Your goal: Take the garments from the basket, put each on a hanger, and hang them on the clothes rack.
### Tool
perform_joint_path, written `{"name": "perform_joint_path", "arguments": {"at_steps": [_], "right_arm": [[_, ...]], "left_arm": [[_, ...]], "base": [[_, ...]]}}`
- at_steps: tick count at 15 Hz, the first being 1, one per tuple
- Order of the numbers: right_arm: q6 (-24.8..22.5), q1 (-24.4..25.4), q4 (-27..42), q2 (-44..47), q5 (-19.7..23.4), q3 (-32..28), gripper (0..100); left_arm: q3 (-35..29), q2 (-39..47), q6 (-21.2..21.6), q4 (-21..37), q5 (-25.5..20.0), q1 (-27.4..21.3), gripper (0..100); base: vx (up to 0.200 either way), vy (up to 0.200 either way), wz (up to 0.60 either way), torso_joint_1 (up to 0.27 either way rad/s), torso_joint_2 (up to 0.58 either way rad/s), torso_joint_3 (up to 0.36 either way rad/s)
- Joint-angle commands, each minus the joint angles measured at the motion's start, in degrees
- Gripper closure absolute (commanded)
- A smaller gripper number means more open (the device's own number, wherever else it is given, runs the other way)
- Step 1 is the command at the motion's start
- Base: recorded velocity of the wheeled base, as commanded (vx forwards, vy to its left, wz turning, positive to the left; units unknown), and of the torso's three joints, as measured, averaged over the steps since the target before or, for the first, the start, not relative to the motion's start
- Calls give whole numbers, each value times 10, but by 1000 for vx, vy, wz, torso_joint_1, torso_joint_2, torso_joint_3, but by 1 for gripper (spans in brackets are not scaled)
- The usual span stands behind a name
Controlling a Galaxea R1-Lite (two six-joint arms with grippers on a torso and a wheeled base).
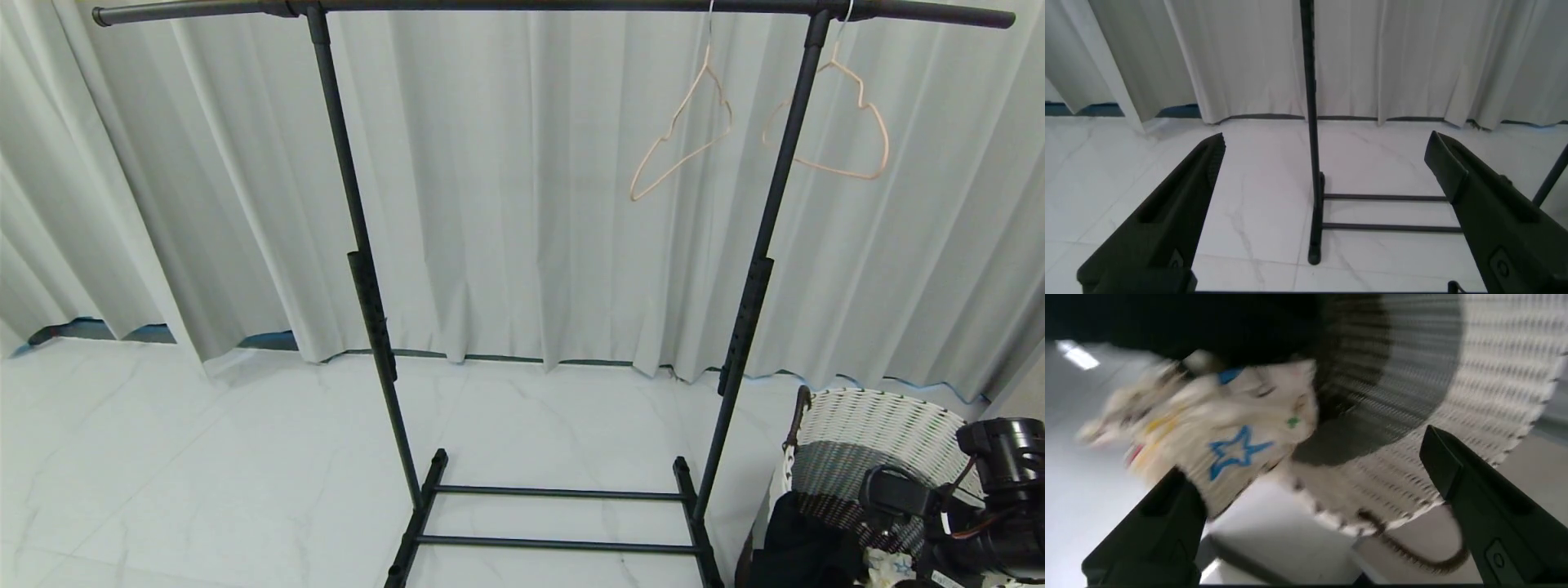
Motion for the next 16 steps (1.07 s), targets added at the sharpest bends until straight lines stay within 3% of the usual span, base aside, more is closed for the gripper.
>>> {"name": "perform_joint_path", "arguments": {"at_steps": [1,2,6,9,12,14,16], "right_arm": [[0,-6,-32,42,0,0,0],[1,-8,-43,46,0,0,100],[25,-11,-46,-5,10,3,100],[54,-26,-13,-135,-5,29,100],[55,-26,195,-324,-16,-20,100],[70,-26,439,-445,-16,-138,100],[99,-26,579,-492,-16,-225,100]], "left_arm": [[0,0,0,0,0,0,0],[0,0,0,0,0,0,0],[0,0,0,0,0,0,0],[0,0,0,0,0,0,0],[0,0,-2,0,0,0,0],[0,0,-1,0,0,0,0],[0,0,0,0,0,0,0]], "base": [[0,0,0,0,0,0],[0,0,0,0,0,0],[0,0,0,0,0,0],[0,0,0,0,0,0],[0,0,0,0,0,0],[0,0,0,0,0,0],[0,0,0,0,0,0]]}}
